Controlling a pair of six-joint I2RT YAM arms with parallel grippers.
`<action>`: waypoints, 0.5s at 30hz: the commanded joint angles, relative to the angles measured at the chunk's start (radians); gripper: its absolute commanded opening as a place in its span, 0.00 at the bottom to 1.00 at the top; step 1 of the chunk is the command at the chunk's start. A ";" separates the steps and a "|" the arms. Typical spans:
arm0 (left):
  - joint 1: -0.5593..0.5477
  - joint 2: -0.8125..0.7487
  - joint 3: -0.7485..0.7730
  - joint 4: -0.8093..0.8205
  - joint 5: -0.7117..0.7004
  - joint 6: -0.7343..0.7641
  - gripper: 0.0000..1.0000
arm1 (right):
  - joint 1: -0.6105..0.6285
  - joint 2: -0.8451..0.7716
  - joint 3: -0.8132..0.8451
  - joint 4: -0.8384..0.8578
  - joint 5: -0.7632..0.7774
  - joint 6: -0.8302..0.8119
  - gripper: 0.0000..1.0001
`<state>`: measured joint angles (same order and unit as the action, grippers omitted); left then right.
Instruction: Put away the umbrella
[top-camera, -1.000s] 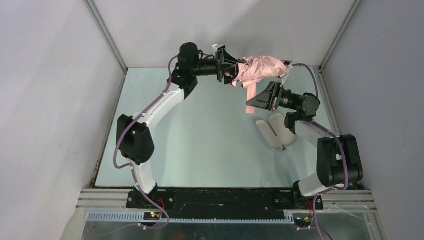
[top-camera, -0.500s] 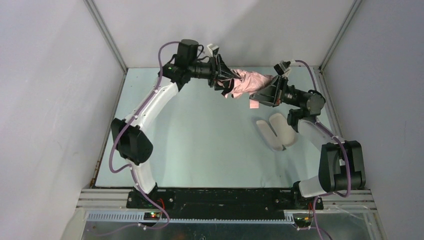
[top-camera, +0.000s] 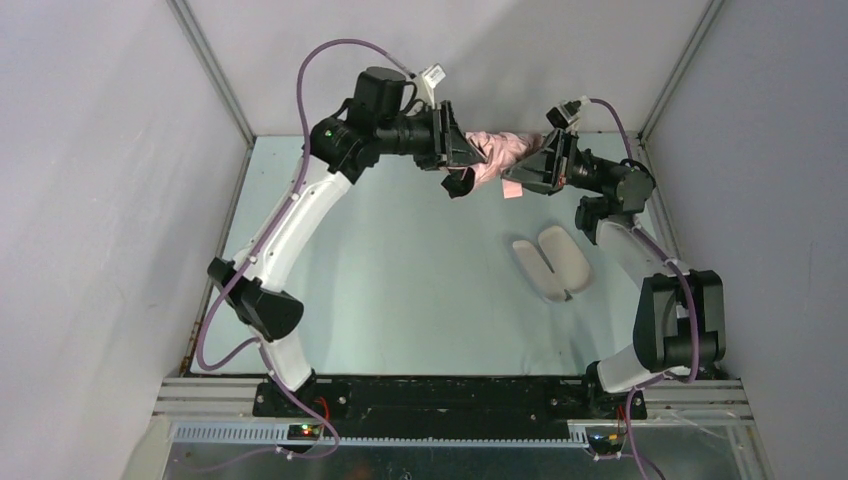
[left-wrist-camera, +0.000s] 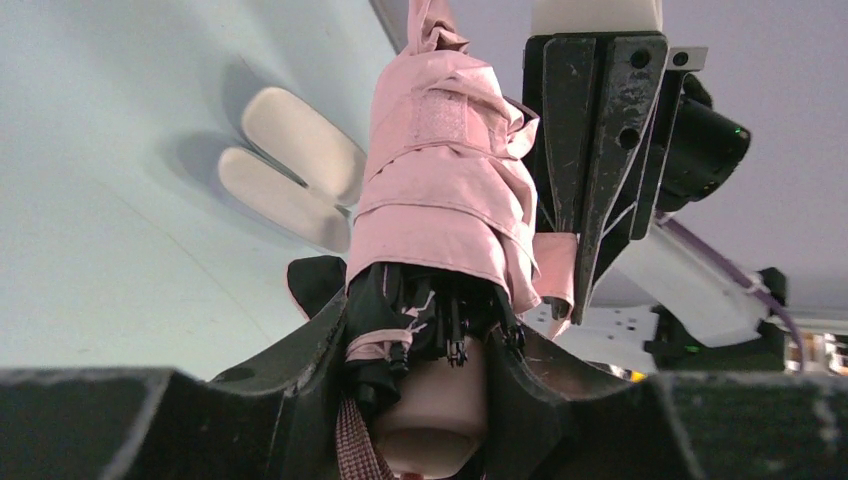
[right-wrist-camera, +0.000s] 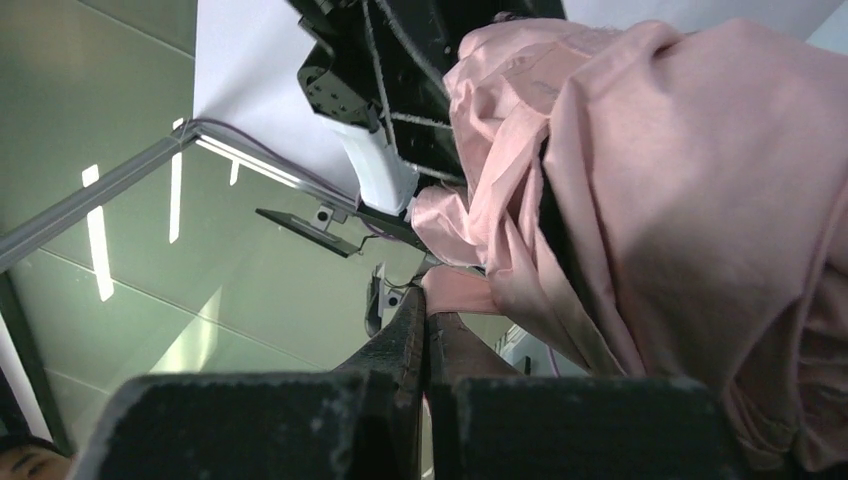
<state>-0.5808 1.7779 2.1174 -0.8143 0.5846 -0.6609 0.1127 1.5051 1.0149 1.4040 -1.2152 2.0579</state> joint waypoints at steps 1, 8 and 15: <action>-0.010 -0.001 -0.027 -0.111 -0.284 0.189 0.00 | -0.031 -0.008 0.093 0.102 0.100 0.271 0.00; -0.040 -0.288 -0.546 0.352 -0.308 0.227 0.00 | -0.053 -0.004 0.098 0.048 0.143 0.339 0.00; -0.063 -0.373 -0.709 0.435 -0.317 0.366 0.00 | 0.016 -0.028 0.117 -0.076 0.055 0.268 0.00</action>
<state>-0.6418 1.4033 1.4723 -0.3008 0.3672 -0.4744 0.1062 1.5448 1.0344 1.3235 -1.2373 2.0697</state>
